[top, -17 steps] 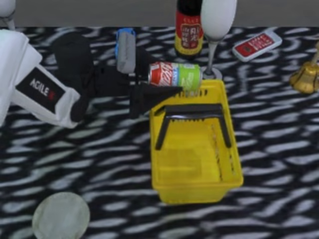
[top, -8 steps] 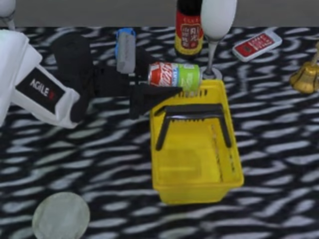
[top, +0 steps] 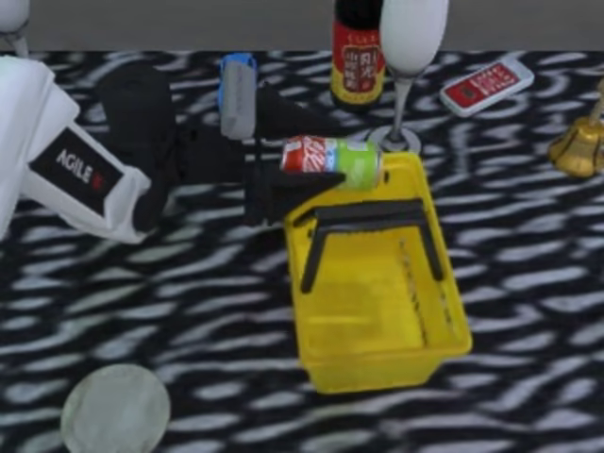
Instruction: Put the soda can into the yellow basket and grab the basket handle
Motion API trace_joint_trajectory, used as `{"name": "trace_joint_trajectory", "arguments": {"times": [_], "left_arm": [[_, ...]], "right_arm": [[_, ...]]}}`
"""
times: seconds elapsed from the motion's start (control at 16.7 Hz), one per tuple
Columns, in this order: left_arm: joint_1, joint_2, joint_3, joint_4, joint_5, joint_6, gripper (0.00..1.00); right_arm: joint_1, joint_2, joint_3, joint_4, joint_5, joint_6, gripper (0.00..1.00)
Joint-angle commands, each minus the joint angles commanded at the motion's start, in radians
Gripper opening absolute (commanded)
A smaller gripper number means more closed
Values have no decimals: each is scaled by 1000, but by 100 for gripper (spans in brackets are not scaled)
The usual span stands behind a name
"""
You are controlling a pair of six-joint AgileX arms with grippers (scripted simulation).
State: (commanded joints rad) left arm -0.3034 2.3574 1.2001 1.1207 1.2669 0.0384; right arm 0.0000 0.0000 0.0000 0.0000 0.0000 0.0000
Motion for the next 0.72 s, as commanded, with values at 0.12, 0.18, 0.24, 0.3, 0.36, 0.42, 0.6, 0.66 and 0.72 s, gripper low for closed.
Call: {"name": "trace_joint_trajectory", "arguments": {"times": [0.12, 0.18, 0.24, 0.3, 0.36, 0.42, 0.6, 0.66, 0.72], "left_arm": [[0, 0, 0, 0, 0, 0, 100], [0, 0, 0, 0, 0, 0, 100], [0, 0, 0, 0, 0, 0, 100], [0, 0, 0, 0, 0, 0, 100], [0, 0, 0, 0, 0, 0, 100], [0, 0, 0, 0, 0, 0, 100], [-1, -13, -3, -7, -9, -2, 100], [5, -33, -9, -17, -23, -8, 100], [12, -64, -20, -31, -43, -17, 100]], "right_arm": [[0, 0, 0, 0, 0, 0, 100], [0, 0, 0, 0, 0, 0, 100], [0, 0, 0, 0, 0, 0, 100], [0, 0, 0, 0, 0, 0, 100], [0, 0, 0, 0, 0, 0, 100], [0, 0, 0, 0, 0, 0, 100], [5, 10, 10, -9, -1, -6, 100], [14, 29, 29, -25, -2, -18, 100], [27, 59, 59, -50, -3, -36, 100]]}}
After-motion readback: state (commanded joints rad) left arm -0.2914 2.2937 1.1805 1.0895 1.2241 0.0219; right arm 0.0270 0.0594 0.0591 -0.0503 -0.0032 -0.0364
